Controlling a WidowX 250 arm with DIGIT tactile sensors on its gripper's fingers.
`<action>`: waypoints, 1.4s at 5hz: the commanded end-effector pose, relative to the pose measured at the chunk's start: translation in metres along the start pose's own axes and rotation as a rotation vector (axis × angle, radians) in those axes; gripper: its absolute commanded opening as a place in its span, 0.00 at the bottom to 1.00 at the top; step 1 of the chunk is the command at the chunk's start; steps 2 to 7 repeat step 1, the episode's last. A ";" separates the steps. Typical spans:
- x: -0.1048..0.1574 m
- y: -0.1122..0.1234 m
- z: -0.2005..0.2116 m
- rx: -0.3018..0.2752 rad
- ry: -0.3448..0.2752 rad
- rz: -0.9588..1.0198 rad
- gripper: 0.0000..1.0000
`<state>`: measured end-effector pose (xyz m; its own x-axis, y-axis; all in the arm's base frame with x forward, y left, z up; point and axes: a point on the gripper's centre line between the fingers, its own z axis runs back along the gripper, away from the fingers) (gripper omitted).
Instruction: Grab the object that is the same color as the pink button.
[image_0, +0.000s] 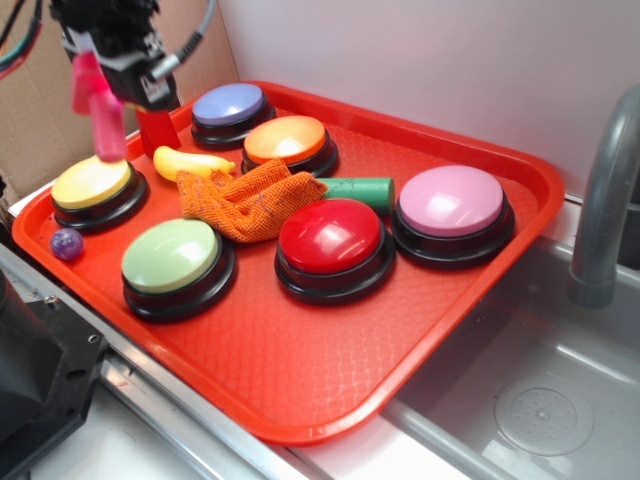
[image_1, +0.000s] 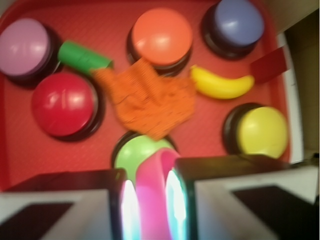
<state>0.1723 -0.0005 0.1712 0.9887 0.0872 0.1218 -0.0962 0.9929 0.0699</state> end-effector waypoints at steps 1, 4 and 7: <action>0.012 0.016 0.017 0.053 0.011 0.073 0.00; 0.012 0.016 0.017 0.053 0.011 0.073 0.00; 0.012 0.016 0.017 0.053 0.011 0.073 0.00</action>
